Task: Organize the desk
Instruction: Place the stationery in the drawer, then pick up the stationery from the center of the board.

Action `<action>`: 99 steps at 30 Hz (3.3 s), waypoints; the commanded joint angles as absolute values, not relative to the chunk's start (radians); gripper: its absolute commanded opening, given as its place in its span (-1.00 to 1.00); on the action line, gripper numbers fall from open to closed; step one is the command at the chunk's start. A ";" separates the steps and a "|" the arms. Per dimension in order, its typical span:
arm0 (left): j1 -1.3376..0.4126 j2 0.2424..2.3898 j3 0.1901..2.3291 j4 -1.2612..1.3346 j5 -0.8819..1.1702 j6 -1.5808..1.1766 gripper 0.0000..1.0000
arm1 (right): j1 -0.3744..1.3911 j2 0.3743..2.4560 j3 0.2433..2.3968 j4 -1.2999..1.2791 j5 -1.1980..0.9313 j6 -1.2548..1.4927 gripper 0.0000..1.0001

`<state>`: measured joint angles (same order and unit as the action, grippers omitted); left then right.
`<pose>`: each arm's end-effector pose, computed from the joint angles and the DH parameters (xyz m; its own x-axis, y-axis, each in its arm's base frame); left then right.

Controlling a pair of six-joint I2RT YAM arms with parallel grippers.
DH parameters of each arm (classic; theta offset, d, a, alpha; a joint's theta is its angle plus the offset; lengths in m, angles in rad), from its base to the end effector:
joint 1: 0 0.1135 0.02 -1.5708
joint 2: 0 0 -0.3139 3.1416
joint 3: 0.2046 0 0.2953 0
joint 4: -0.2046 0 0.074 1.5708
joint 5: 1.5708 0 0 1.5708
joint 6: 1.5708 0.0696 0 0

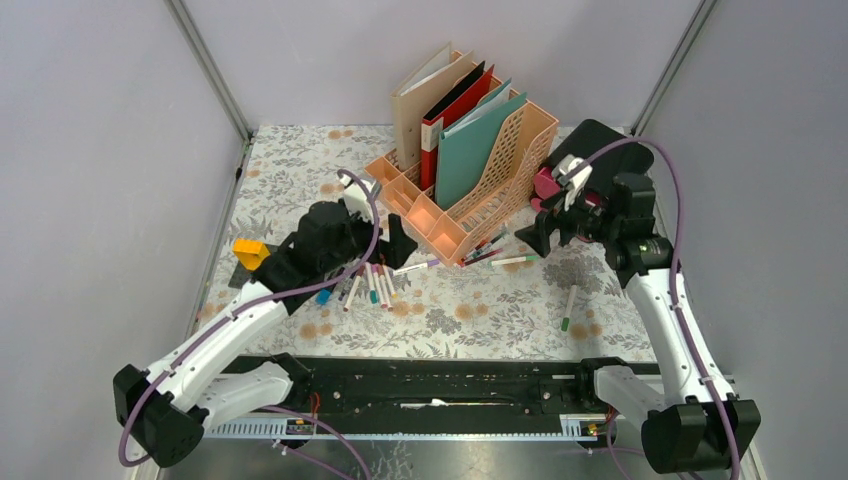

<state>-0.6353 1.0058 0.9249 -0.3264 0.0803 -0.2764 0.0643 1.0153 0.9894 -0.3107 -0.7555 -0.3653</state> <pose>0.2193 -0.1686 0.3583 -0.4843 0.0191 -0.8747 0.5391 0.7939 -0.2811 0.2591 0.0645 0.3915 -0.0604 -0.2645 -0.9625 -0.7646 0.6321 -0.1257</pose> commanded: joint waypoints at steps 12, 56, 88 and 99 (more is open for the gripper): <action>-0.631 0.893 0.512 -0.017 0.009 -0.790 0.97 | 0.061 1.015 0.861 -0.319 -0.864 -0.448 0.99; -0.596 1.249 0.614 -0.344 -0.403 -0.608 0.11 | 0.060 0.999 0.859 -0.322 -0.834 -0.456 0.99; -0.574 1.368 0.609 -0.317 -0.276 -0.611 -0.39 | 0.061 0.996 0.863 -0.326 -0.850 -0.451 0.99; -0.575 1.339 0.566 -0.300 -0.229 -0.620 -0.93 | 0.061 0.991 0.864 -0.326 -0.863 -0.448 0.99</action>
